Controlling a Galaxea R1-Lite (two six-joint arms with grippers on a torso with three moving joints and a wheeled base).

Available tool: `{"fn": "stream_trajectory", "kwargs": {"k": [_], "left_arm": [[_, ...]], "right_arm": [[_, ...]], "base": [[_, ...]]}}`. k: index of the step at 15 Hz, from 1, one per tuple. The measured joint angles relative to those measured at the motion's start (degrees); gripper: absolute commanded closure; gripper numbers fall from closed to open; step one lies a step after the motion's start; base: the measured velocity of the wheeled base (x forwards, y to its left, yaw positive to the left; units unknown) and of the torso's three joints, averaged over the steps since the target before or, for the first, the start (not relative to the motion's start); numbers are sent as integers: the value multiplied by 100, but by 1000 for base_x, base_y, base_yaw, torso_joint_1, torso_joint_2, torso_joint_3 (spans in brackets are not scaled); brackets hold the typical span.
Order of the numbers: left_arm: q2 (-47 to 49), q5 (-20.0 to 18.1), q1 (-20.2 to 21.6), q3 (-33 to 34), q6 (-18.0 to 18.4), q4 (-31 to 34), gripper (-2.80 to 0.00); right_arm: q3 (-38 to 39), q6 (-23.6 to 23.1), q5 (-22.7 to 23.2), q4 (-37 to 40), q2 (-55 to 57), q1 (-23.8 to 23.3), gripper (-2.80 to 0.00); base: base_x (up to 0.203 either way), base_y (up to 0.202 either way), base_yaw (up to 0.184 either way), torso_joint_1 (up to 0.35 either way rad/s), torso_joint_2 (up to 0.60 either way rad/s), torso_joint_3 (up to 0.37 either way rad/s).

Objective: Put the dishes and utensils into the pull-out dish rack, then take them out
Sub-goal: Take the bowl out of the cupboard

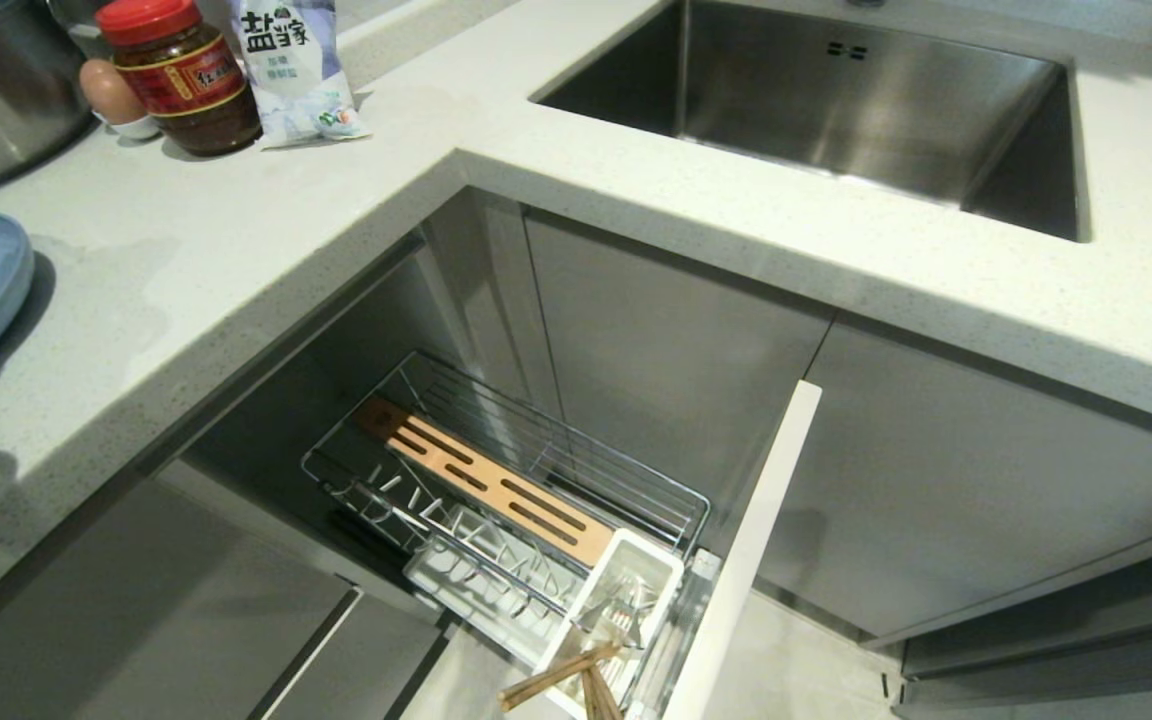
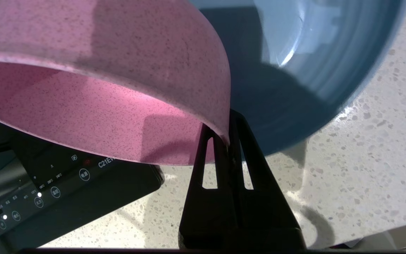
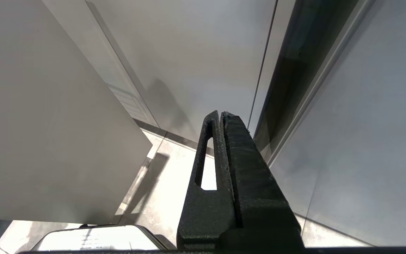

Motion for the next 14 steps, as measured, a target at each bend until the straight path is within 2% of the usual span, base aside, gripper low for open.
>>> {"fn": "stream_trajectory", "kwargs": {"k": [7,8,14], "left_arm": [[86,25,20,2,2,-1,0],[91,27,20,2,5,2,-280],[91,33,20,9,10,10,-280]], "right_arm": [[0,-1,0,-2,0,2,0],[0,0,-2,-2,0,2,0],[0,-2,0,-2,0,2,0]], "base": [[0,0,0,0,0,0],[0,0,0,0,0,0],[0,0,0,0,0,0]]}}
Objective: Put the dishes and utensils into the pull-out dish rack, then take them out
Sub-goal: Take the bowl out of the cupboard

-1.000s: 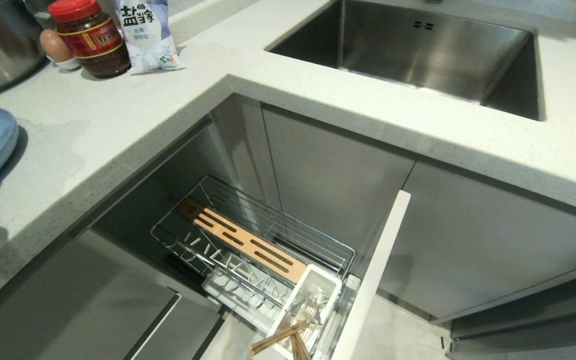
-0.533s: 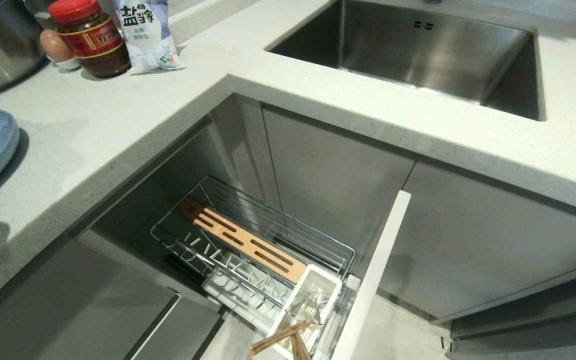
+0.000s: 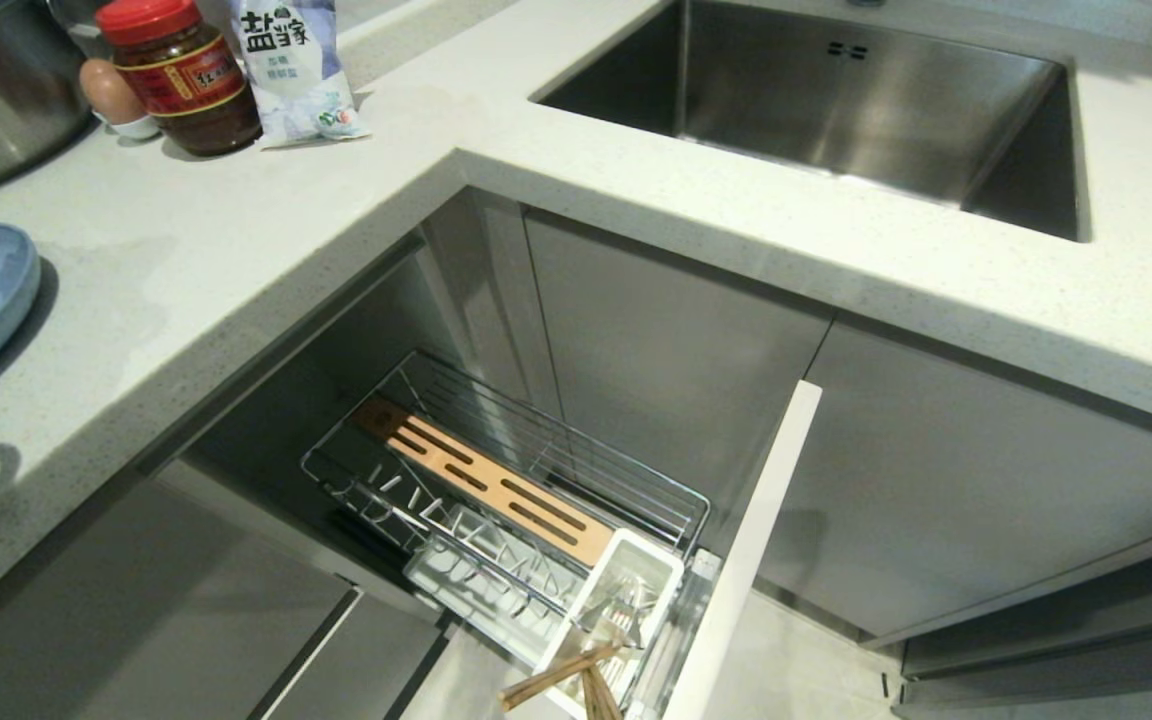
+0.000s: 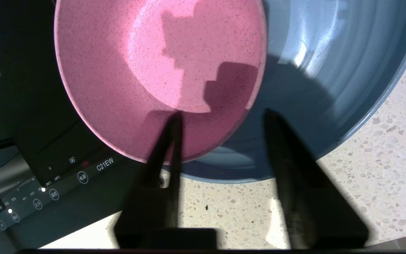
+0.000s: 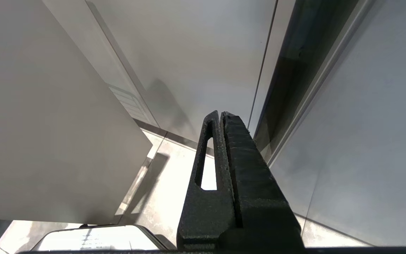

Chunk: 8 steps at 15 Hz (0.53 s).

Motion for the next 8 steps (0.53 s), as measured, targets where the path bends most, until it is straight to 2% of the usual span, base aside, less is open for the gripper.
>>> {"fn": "stream_trajectory", "kwargs": {"k": [5,8], "left_arm": [[-78,87,0,13,-26,-28,-280],[-337,117,11,42,-167,-414,-280]], "right_arm": [[0,1,1,0,0,0,0],[0,2,-2,0,0,0,0]], "base": [[0,0,0,0,0,0],[0,0,0,0,0,0]]}}
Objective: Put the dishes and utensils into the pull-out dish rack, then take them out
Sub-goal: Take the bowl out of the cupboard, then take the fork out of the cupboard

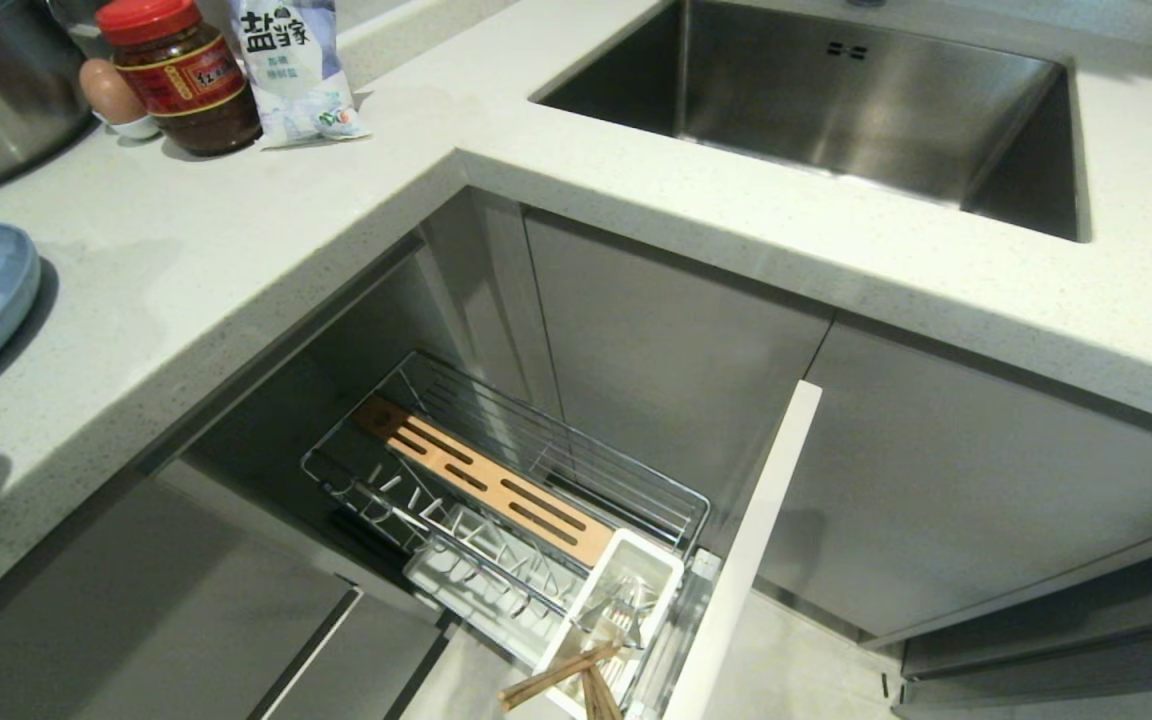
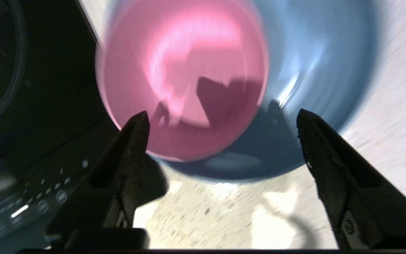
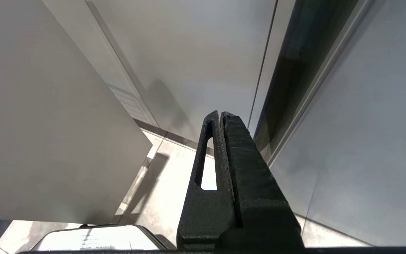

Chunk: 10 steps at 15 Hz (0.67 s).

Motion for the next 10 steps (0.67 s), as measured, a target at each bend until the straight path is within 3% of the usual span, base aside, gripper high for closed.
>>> {"fn": "stream_trajectory", "kwargs": {"k": [3,4,7,10], "left_arm": [[-503,-13,-6,265,-238,-883,-280],[-732,-36,-26,487,-261,-1302,0],[-1457,-116,-320,1449,-503,-3047,0],[-2007,-138,-996,2075,-933,-4649,0]], "right_arm": [[0,0,1,0,0,0,0],[0,0,3,0,0,0,0],[0,-2,2,2,0,0,0],[0,-2,2,0,0,0,0]], "base": [[0,0,0,0,0,0],[0,0,0,0,0,0],[0,0,0,0,0,0],[0,0,0,0,0,0]]}}
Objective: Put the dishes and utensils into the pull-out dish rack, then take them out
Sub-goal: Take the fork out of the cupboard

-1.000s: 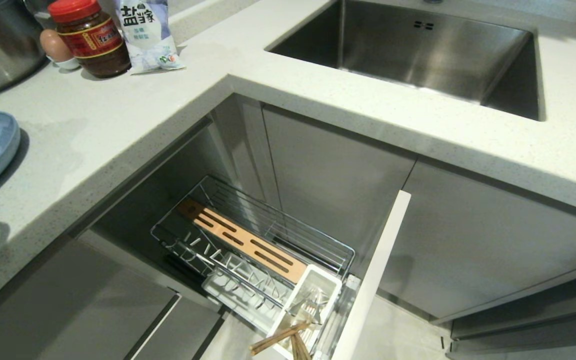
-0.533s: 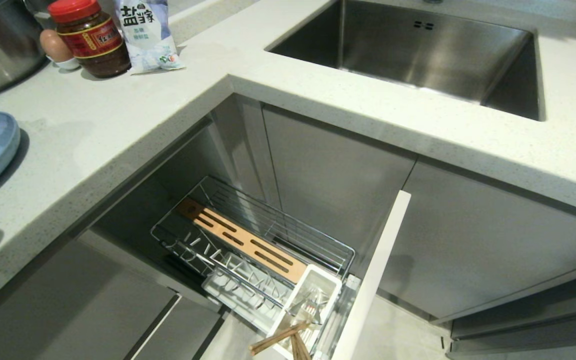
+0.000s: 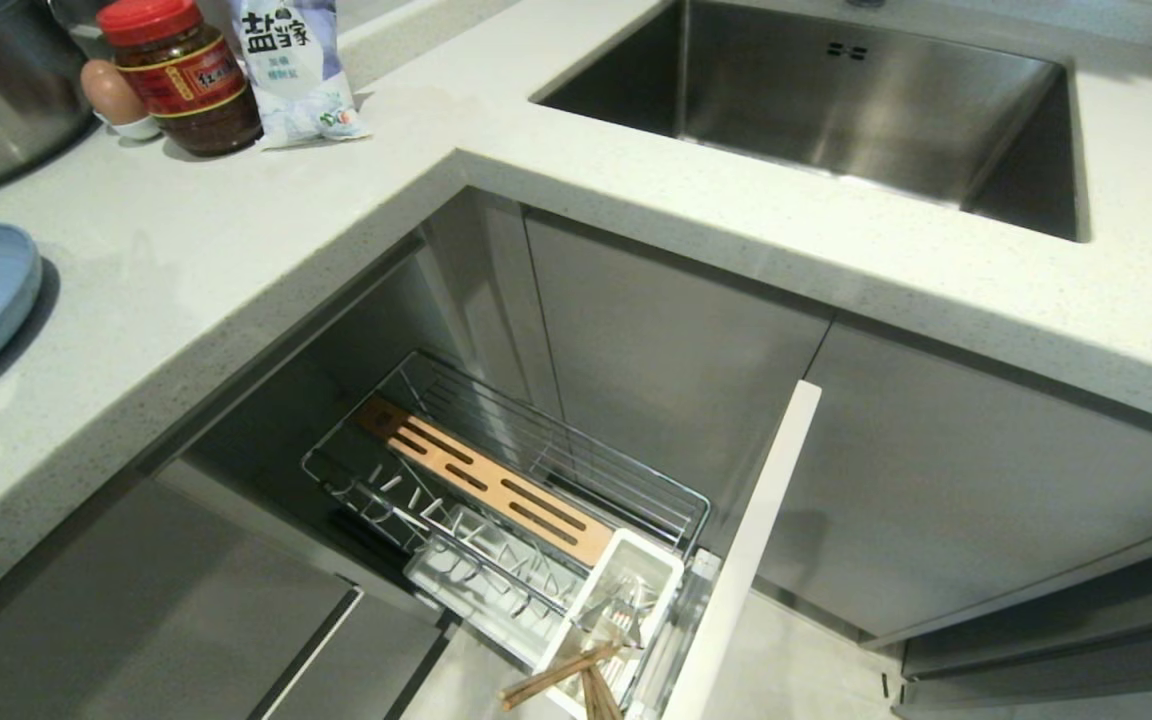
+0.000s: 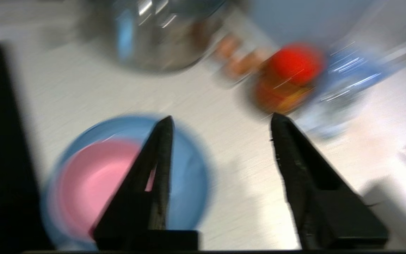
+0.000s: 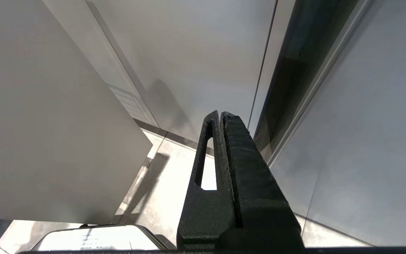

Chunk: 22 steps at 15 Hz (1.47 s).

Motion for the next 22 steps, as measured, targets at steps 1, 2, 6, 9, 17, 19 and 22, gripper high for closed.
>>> {"fn": "stream_trajectory", "kwargs": {"k": [1,2,6,9,17,19,22], "left_arm": [[-121,3,-298,101,-117,-256,0],[-215,10,-629,194,-192,-338,0],[-363,25,-1974,484,-479,-138,0],[-239,34,-2943,522,-819,500,0],[903,70,-4780,874,-1706,2039,0],[1341,51,-4931,860,-2021,2438,0],[1906,48,-5261,854,-2890,2551,0]], "right_arm": [[0,0,1,0,0,0,0],[0,0,0,2,0,0,0],[0,0,0,0,0,-2,0],[0,2,0,2,0,-2,0],[0,2,0,0,0,-2,0],[0,2,-2,2,0,0,0],[0,1,1,2,0,0,0]], "base": [[0,0,0,0,0,0],[0,0,0,0,0,0],[0,0,0,0,0,0],[0,0,0,0,0,0],[0,0,0,0,0,0],[0,0,0,0,0,0],[0,0,0,0,0,0]]}}
